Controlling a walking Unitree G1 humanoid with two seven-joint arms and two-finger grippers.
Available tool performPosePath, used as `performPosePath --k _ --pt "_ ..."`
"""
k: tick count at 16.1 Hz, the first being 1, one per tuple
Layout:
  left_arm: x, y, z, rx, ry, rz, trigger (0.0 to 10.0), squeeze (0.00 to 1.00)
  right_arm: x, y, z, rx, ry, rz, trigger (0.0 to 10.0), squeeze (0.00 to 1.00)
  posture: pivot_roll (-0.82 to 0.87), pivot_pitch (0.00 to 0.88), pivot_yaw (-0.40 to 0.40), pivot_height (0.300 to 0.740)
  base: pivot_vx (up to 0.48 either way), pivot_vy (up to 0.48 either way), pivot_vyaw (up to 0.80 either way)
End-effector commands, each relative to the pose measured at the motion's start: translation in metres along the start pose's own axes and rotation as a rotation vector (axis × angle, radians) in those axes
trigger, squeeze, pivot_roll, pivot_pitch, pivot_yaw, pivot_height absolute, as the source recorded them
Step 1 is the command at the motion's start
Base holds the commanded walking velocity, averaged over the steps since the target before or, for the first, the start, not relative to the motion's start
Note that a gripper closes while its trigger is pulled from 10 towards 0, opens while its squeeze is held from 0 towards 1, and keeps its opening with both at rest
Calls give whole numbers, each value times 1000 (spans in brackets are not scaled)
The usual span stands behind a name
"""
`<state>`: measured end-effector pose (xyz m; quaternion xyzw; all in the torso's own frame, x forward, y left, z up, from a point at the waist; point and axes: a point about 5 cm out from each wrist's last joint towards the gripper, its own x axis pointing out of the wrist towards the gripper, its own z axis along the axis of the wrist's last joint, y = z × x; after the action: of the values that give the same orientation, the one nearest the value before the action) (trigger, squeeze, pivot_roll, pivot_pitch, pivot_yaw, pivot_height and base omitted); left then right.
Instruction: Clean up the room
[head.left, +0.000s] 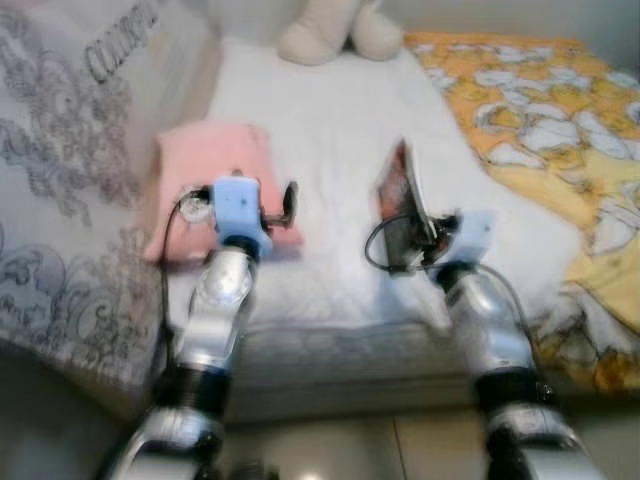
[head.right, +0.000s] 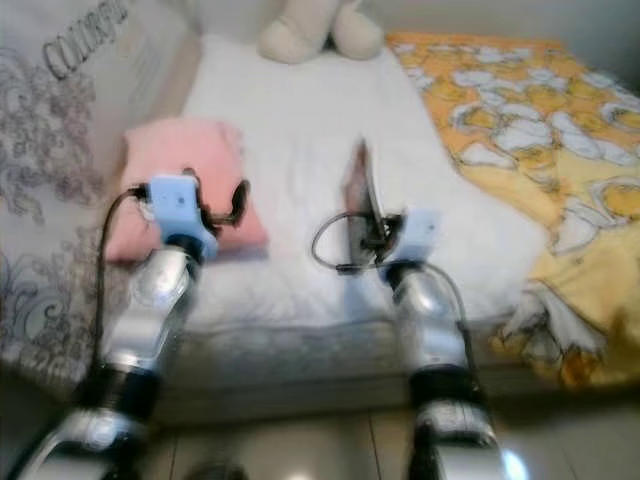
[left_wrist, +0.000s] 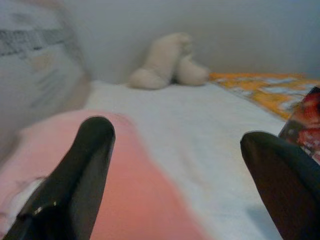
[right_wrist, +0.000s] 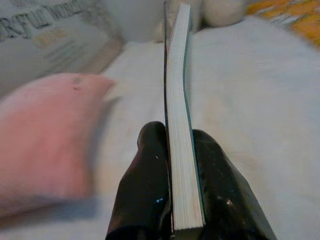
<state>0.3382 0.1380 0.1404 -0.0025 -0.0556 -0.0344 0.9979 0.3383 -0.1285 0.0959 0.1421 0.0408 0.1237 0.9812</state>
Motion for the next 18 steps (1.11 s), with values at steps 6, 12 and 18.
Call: performPosePath --k 6,12,18 --pt "1 -7 0 -82 15 13 10000 0 4 -4 19 -40 -61 16 0 0 -49 0 5 740 459 0 0" --pt "-1 -10 4 -56 1 -4 10000 0 21 0 28 9 -79 19 0 0 -14 0 7 740 230 0 0" --pt "-15 9 17 15 4 9 10000 0 20 39 -53 481 344 59 10000 0 118 144 32 740 0 0 0"
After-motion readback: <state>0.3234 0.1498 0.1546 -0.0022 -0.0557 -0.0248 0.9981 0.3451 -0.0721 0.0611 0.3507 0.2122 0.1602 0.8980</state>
